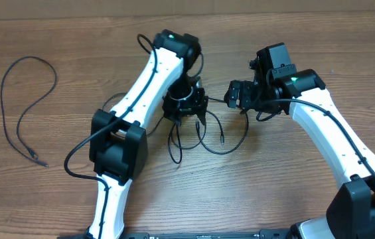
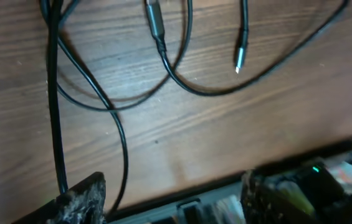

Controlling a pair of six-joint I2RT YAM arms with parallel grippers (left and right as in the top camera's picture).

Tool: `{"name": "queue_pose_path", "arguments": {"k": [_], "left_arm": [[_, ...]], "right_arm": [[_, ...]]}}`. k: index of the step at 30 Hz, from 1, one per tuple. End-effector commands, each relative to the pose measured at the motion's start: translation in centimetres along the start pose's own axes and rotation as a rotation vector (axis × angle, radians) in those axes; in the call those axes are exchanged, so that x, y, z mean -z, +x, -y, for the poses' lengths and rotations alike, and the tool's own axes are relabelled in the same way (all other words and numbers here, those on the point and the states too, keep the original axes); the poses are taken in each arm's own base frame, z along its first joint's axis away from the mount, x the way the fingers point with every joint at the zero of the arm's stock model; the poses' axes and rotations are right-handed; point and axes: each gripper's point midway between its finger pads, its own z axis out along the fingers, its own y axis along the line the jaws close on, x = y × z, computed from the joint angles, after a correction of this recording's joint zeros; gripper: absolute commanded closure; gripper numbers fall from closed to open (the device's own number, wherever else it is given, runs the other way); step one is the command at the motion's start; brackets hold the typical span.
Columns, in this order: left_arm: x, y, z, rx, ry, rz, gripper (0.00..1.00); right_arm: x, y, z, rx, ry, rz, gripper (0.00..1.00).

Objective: Untangle cables
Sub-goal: 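Swing the left gripper right over the center cable pile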

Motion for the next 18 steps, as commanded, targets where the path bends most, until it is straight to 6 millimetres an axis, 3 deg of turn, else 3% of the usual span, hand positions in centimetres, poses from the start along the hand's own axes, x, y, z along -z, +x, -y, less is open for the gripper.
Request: {"name": "queue_pose_path", "arguments": {"k": [1,8,15,18], "left_arm": [[1.1,0.2,-0.7,0.018,-0.100,0.071,0.28],[0.9,1.0,-0.6,0.007,-0.133,0.049,0.27],[0.7,1.3,-0.4,0.005,-0.128,0.037,0.30],[0.6,2.0,-1.8,0.018,-0.197,0.009,0.32]], "right_arm": [[-0.2,0.1,0.2,-0.003,0.003,-0.003,0.00],[-0.2,0.6,-1.0,-0.003,-0.067,-0.033,0.00],[-0.2,0.6,-1.0,-0.004,-0.066,-0.032,0.00],[-0.2,0.6,-1.0,-0.004,-0.066,-0.033,0.00]]}}
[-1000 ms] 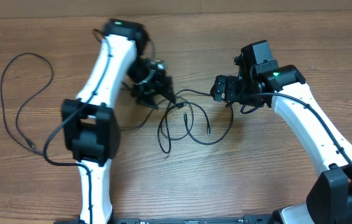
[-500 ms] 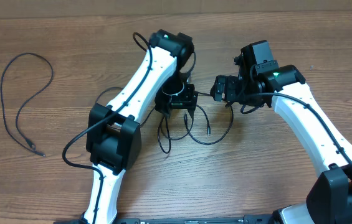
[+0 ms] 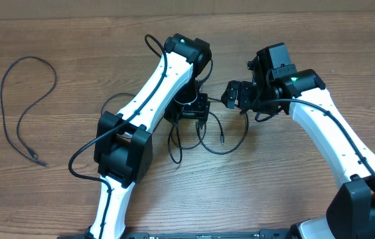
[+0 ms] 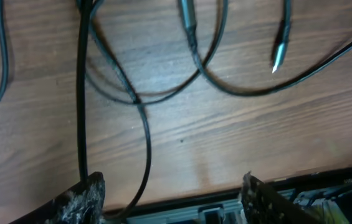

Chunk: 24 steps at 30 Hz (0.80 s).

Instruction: Untangle cables

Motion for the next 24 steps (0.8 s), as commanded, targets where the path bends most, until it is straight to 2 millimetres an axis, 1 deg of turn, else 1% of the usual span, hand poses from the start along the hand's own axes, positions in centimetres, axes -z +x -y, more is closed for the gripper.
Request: {"name": "queue_pose_path", "arguments": {"k": [1,2,4,6,8,10,12,13,14,16,17,19,20,22,24], "left_arm": [[0.6,1.0,-1.7,0.016,-0.095,0.016,0.25],[0.4,1.0,-2.5,0.020,-0.138,0.015,0.21],[-0.4,1.3,-3.7,0.060,-0.201,-0.001,0.18],[-1.1,1.7,-4.7,0.124,-0.241,-0.021,0.18],[-2.2,2.3,-5.0,0.148,-0.244,-0.061,0.18],[-3.1,2.6,-4.8,0.151,-0.221,-0.088,0.24],[-3.9,2.6,-4.3,0.149,-0.190,-0.098,0.32],[-4.1,2.5,-4.0,0.146,-0.169,-0.097,0.35],[-4.2,2.3,-3.5,0.131,-0.141,-0.095,0.40],[-4.3,1.9,-2.4,0.082,-0.075,-0.089,0.43],[-4.2,1.8,-2.1,0.077,-0.057,-0.089,0.43],[-3.9,1.5,-1.8,0.084,-0.015,-0.085,0.31],[-3.7,1.4,-1.8,0.086,-0.009,-0.080,0.28],[-3.5,1.2,-2.0,0.071,-0.006,-0.074,0.23],[-3.4,1.2,-2.2,0.057,-0.004,-0.079,0.22]], "right_arm": [[-0.2,0.3,0.0,-0.006,-0.010,-0.016,0.00],[-0.2,0.6,0.1,-0.009,-0.006,-0.026,0.00],[-0.2,0.9,0.2,-0.012,-0.001,-0.038,0.00],[-0.2,0.9,0.2,-0.012,-0.001,-0.038,0.00],[-0.2,1.2,0.3,-0.017,0.005,-0.052,0.00],[-0.2,1.7,0.5,-0.022,0.012,-0.072,0.00],[-0.1,2.2,0.7,-0.028,0.020,-0.090,0.00],[-0.1,2.4,0.8,-0.030,0.023,-0.098,0.00],[-0.1,2.5,0.8,-0.031,0.025,-0.103,0.00],[-0.1,2.6,0.8,-0.032,0.026,-0.106,0.00],[-0.1,2.6,0.8,-0.032,0.026,-0.107,0.00],[-0.1,2.6,0.8,-0.032,0.026,-0.107,0.00],[-0.1,2.6,0.8,-0.032,0.027,-0.107,0.00],[-0.1,2.7,0.9,-0.034,0.028,-0.110,0.00],[-0.1,2.6,0.9,-0.034,0.027,-0.109,0.00]]}}
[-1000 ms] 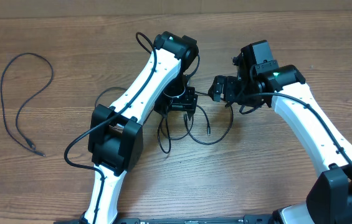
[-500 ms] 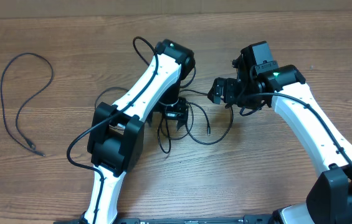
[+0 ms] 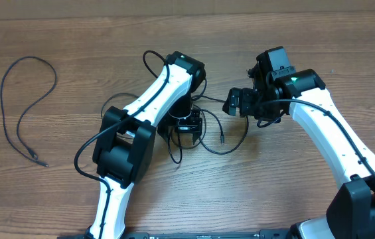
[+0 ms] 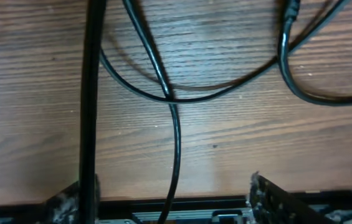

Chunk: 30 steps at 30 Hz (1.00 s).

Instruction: Untangle cables

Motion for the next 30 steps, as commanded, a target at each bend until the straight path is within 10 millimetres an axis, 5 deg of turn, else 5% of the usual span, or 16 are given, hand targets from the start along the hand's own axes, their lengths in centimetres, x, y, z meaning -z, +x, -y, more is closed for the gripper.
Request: {"name": "queue_pose_path", "arguments": {"k": [1,5,6,7,8,14,23,25,27,28,30], "left_arm": [[1.8,0.0,0.2,-0.044,0.060,0.036,0.22],[1.8,-0.2,0.2,-0.047,0.064,0.039,0.27],[1.8,-0.2,0.2,-0.048,0.065,0.041,0.45],[1.8,-0.3,0.3,-0.050,0.068,0.047,0.82],[1.8,-0.5,0.6,-0.052,0.078,0.052,0.96],[2.7,-0.6,-0.3,-0.054,0.107,0.061,0.96],[7.1,-0.5,-2.3,-0.018,0.178,0.202,0.95],[7.1,-0.2,-2.4,-0.021,0.173,0.196,0.94],[6.9,0.1,-2.4,-0.022,0.163,0.182,0.72],[6.7,0.2,-2.4,-0.023,0.159,0.178,0.63],[6.5,0.4,-2.2,-0.032,0.149,0.172,0.62]], "right_arm": [[-0.2,0.0,0.1,-0.004,-0.001,-0.003,0.00],[-0.2,-0.4,-1.4,0.008,-0.081,0.004,0.00],[-0.1,-0.7,-1.7,0.015,-0.098,0.018,0.00],[-0.1,-1.2,-1.9,0.021,-0.104,0.036,0.00],[-0.1,-1.5,-2.0,0.025,-0.108,0.048,0.00],[-0.1,-1.3,-2.0,-0.013,-0.107,0.040,0.16],[-0.2,-1.0,-1.8,-0.019,-0.100,0.024,0.42],[-0.2,-0.9,-1.8,-0.019,-0.099,0.023,0.38],[-0.3,-0.9,-1.8,-0.020,-0.098,0.022,0.13],[-0.3,-1.0,-1.7,-0.020,-0.095,0.023,0.10],[-0.3,-1.0,-1.5,-0.020,-0.085,0.028,0.07]]}}
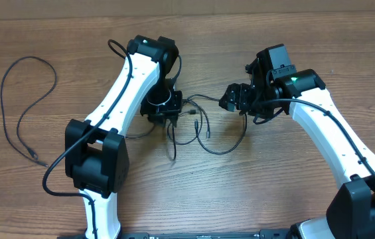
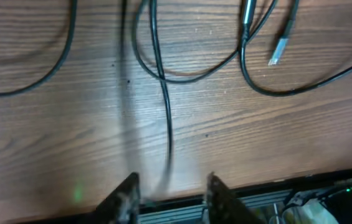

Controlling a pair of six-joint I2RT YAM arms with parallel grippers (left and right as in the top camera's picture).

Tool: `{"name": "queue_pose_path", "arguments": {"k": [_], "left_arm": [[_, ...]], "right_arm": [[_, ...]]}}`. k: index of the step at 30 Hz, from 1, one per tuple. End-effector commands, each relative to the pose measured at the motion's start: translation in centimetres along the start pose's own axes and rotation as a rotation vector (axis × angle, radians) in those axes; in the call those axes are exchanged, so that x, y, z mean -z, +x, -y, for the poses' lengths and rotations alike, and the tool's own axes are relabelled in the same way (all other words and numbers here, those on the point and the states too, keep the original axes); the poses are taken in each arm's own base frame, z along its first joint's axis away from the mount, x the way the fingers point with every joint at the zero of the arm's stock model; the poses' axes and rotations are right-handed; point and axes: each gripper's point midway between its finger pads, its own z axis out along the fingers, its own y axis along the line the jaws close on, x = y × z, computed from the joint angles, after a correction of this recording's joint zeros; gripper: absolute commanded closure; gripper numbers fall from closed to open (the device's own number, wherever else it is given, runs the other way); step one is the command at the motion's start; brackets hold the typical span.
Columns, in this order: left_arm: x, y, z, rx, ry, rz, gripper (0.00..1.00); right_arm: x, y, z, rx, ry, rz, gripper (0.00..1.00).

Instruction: Untangle cables

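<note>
A tangle of thin black cables (image 1: 204, 136) lies mid-table in overlapping loops. My left gripper (image 1: 166, 114) hangs over the tangle's left side. In the left wrist view the left gripper (image 2: 171, 194) has its fingers (image 2: 126, 194) drawn partway together, a gap still between them. One black cable strand (image 2: 166, 124) runs down into that gap, blurred near the tips. A silver plug (image 2: 278, 51) lies at the upper right. My right gripper (image 1: 229, 99) is to the right of the tangle, shut on a cable that leads left from it.
A separate black cable (image 1: 26, 58) lies in a long curl at the far left of the wooden table (image 1: 74, 40). The table's front edge with a black rail (image 2: 269, 193) runs just below the left fingers.
My left arm has moved left and back. Its fingers now stand much closer together around a single strand. The tangle's loops lie a little further left. My right gripper has hardly moved.
My left gripper stood wide open over the tangle's middle, a strand by its left finger. Over the following moments it shifted across the loops, still wide open. Now it sits further left with narrowed fingers. My right gripper kept its cable throughout.
</note>
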Motion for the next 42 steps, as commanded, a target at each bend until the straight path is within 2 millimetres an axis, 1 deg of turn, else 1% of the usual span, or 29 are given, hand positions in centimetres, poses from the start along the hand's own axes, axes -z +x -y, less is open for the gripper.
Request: {"name": "queue_pose_path", "arguments": {"k": [1,2,3,4,7,9,11,12,14,15,16,19,22,25,27,31,33,35,36,37,38,40,42], "left_arm": [[0.3,0.4,0.4,-0.037,-0.014,0.011,0.60],[0.2,0.4,0.3,-0.039,-0.026,0.013,0.54],[0.2,0.4,0.3,-0.042,-0.037,0.015,0.47],[0.1,0.4,0.2,-0.046,-0.048,0.017,0.43],[-0.2,0.6,0.3,-0.055,-0.065,0.011,0.41],[-0.6,1.0,0.2,-0.062,-0.084,-0.002,0.41],[-1.3,1.4,-0.1,-0.071,-0.121,-0.018,0.37],[-2.0,1.9,-0.6,-0.075,-0.161,-0.034,0.32],[-3.0,2.2,-1.2,-0.072,-0.205,-0.047,0.31],[-4.0,2.4,-1.7,-0.071,-0.221,-0.061,0.31],[-4.5,2.6,-1.9,-0.068,-0.225,-0.073,0.32],[-5.4,2.8,-2.4,-0.032,-0.231,-0.085,0.33],[-5.8,2.4,-2.3,-0.002,-0.224,-0.065,0.36],[-6.0,1.9,-1.3,-0.002,-0.171,-0.049,0.37],[-6.1,1.6,-0.6,-0.005,-0.135,-0.042,0.35],[-6.1,1.0,-0.3,-0.011,-0.119,-0.017,0.27],[-6.2,0.9,-0.3,-0.012,-0.118,-0.013,0.20],[-6.2,0.8,-0.2,-0.013,-0.115,-0.009,0.21],[-6.2,0.6,-0.1,-0.014,-0.113,-0.004,0.33],[-6.2,0.6,-0.1,-0.014,-0.109,-0.003,0.40],[-6.2,0.6,0.1,-0.016,-0.098,-0.002,0.45],[-6.2,0.2,0.4,-0.019,-0.086,0.010,0.47],[-6.2,-0.1,0.5,-0.022,-0.081,0.022,0.43]], "right_arm": [[-0.4,0.0,0.6,-0.006,0.024,-0.002,0.04],[-0.4,0.0,0.6,-0.006,0.028,0.000,0.00],[-0.4,0.0,0.7,-0.007,0.030,0.000,0.00],[-0.4,0.0,0.7,-0.008,0.030,-0.002,0.00],[-0.4,0.1,0.7,-0.010,0.032,-0.006,0.00],[-0.4,0.3,0.8,-0.013,0.035,-0.015,0.00],[-0.4,0.6,0.9,-0.017,0.040,-0.025,0.00],[-0.4,0.8,1.0,-0.020,0.044,-0.033,0.00],[-0.4,0.9,1.1,-0.021,0.045,-0.036,0.00],[-0.5,0.8,1.1,-0.020,0.044,-0.033,0.00],[-0.6,0.8,1.1,-0.019,0.042,-0.030,0.00],[-1.2,0.6,1.3,-0.014,0.036,-0.015,0.00],[-2.1,0.9,1.8,-0.035,0.035,-0.013,0.00],[-2.8,1.5,2.3,-0.040,0.041,-0.027,0.00],[-3.2,2.0,2.7,-0.044,0.046,-0.036,0.00],[-4.0,2.4,3.2,-0.043,0.046,-0.035,0.00],[-4.4,2.4,3.4,-0.041,0.042,-0.027,0.00],[-4.9,2.4,3.6,-0.036,0.037,-0.015,0.00],[-5.1,2.3,3.7,-0.034,0.034,-0.010,0.00],[-5.3,2.3,3.7,-0.031,0.031,-0.004,0.00],[-5.5,2.3,3.8,-0.029,0.029,0.001,0.00],[-5.9,2.4,4.0,-0.027,0.027,0.007,0.00],[-6.1,2.6,4.2,-0.028,0.027,0.006,0.00]]}}
